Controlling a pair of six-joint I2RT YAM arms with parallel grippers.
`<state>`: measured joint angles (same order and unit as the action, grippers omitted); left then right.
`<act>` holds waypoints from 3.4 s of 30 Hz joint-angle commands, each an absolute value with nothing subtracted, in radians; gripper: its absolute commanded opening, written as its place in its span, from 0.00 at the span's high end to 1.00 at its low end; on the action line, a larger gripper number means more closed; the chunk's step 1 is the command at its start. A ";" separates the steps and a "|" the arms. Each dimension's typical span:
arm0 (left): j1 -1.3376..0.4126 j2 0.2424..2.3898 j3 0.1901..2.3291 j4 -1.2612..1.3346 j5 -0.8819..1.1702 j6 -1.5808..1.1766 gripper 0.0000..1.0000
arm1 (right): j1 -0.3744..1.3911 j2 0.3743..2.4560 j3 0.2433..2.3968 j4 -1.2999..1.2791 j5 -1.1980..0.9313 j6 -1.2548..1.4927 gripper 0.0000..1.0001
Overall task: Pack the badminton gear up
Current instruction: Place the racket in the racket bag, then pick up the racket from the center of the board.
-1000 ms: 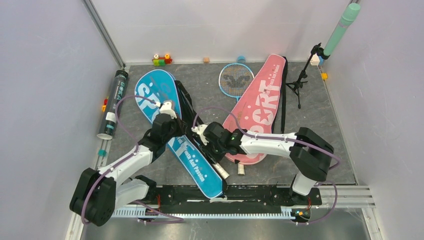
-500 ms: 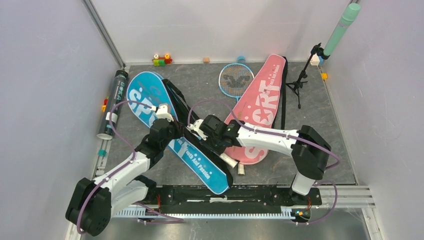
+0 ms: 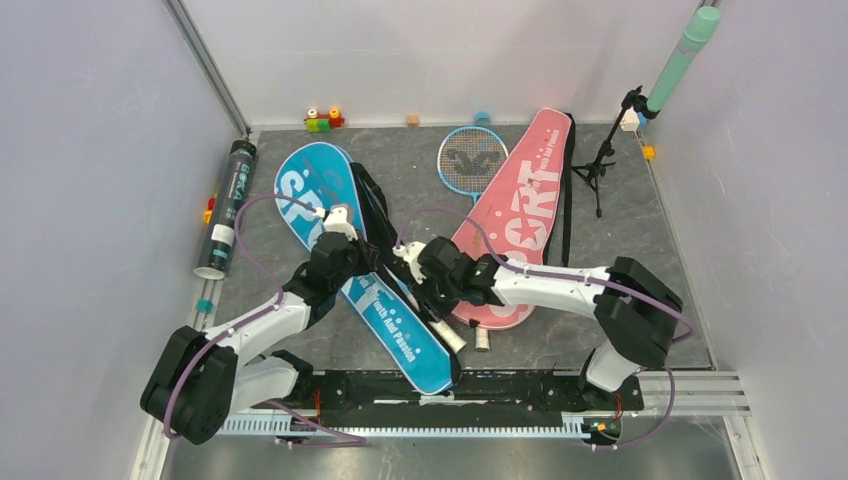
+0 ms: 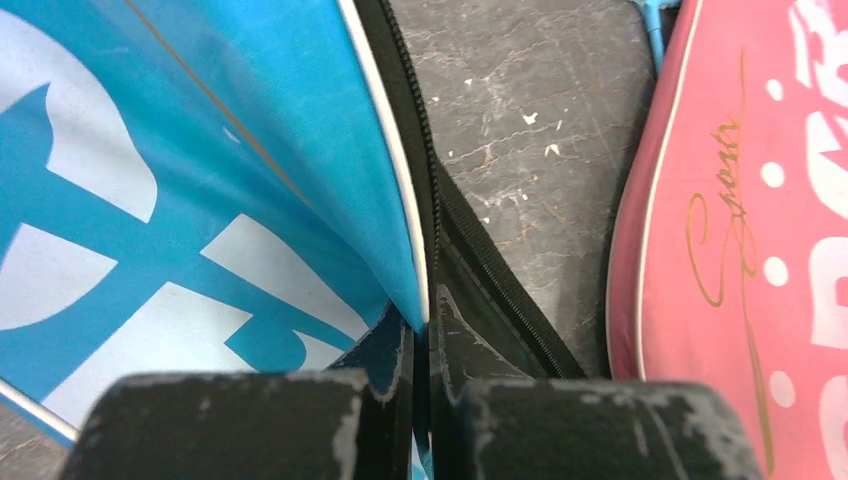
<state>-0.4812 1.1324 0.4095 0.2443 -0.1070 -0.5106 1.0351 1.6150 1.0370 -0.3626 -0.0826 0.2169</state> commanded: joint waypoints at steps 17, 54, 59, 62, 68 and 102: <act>-0.575 1.011 0.290 0.427 0.153 -0.630 0.98 | 1.025 1.699 0.970 0.633 -0.804 0.288 0.56; -0.575 0.646 0.367 0.101 0.060 -0.716 0.98 | 0.836 1.787 0.921 0.400 0.003 0.311 0.27; -0.576 0.554 0.380 0.006 -0.068 -0.667 0.98 | 0.836 1.747 0.883 0.371 0.080 0.279 0.66; -0.575 0.517 0.386 -0.079 -0.144 -0.654 0.98 | 0.836 1.683 0.862 0.356 0.088 0.225 1.00; -0.575 0.547 0.412 -0.217 -0.350 -0.667 0.98 | 0.846 1.527 1.003 0.168 -0.182 0.064 1.00; -0.575 0.618 0.450 -0.165 -0.393 -0.561 0.98 | 0.604 1.795 1.232 0.030 -0.133 0.056 0.20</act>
